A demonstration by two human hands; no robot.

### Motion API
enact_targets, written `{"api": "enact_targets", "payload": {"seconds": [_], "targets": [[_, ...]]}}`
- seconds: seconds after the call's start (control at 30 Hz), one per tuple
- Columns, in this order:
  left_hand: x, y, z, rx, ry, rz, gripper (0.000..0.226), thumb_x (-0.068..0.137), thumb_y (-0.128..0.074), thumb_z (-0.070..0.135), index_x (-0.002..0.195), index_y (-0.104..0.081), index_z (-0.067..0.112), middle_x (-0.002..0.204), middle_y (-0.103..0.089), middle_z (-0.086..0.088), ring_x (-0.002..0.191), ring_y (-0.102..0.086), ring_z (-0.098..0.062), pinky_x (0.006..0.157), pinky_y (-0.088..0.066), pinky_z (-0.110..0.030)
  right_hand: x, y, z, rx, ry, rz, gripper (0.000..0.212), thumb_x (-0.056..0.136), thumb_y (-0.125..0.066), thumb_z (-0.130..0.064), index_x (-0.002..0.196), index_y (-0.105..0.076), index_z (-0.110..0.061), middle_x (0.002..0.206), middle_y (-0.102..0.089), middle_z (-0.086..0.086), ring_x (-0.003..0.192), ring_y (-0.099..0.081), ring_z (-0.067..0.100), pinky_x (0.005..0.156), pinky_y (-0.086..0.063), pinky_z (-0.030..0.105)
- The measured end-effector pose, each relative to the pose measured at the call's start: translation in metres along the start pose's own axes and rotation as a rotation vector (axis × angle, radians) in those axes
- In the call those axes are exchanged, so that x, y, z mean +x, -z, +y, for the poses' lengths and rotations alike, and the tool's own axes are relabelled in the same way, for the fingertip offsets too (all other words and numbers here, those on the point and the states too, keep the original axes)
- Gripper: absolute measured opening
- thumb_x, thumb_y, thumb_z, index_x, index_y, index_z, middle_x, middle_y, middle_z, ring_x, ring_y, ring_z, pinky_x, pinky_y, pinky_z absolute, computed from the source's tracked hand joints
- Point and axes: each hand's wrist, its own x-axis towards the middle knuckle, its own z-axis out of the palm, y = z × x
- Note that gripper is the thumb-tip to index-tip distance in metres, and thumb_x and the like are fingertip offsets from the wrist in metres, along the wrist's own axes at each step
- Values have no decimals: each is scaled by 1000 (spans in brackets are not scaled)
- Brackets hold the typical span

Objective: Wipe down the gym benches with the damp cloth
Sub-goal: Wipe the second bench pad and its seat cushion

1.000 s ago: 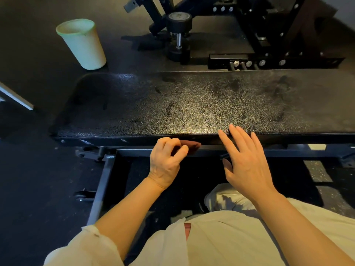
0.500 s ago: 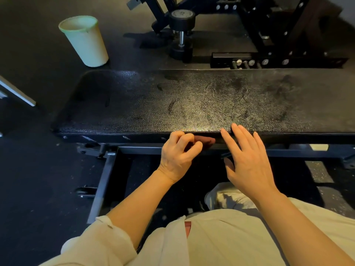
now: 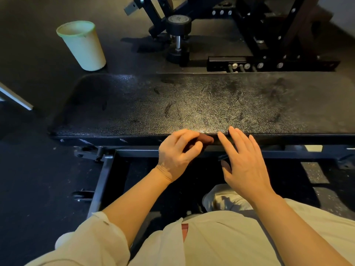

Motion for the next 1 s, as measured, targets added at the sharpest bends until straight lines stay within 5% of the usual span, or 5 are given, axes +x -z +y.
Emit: {"api": "enact_targets", "payload": {"seconds": [0.13, 0.33, 0.53, 1.0], "targets": [[-19, -12, -4, -11, -54, -72, 17, 87, -69, 2, 102, -64, 10, 119, -62, -4, 100, -63, -20, 70, -55, -35, 0, 0, -1, 1, -1, 7, 82, 73, -76, -14, 147, -39, -14, 151, -36, 17, 141, -30, 32, 116, -24, 51], [-32, -15, -10, 23, -65, -174, 31, 87, -67, 6, 118, -62, 10, 127, -56, -9, 110, -56, -25, 79, -52, -35, 0, 0, -3, -2, 0, 7, 83, 73, -76, -15, 147, -38, -12, 151, -34, 18, 141, -29, 33, 116, -22, 50], [-31, 5, -14, 51, -17, -182, 12, 90, -65, 3, 97, -76, 2, 112, -70, -12, 103, -61, -23, 74, -53, -36, -2, 3, -2, -13, 14, 8, 83, 72, -76, -14, 146, -39, -12, 151, -35, 18, 141, -30, 33, 115, -21, 49], [-21, 25, -12, -77, 79, -219, 23, 94, -61, 3, 117, -64, 6, 119, -65, -4, 101, -64, -18, 79, -53, -36, 18, 12, -11, -12, 77, 20, 79, 73, -74, -13, 144, -41, -9, 151, -35, 17, 141, -30, 33, 116, -23, 51]]}}
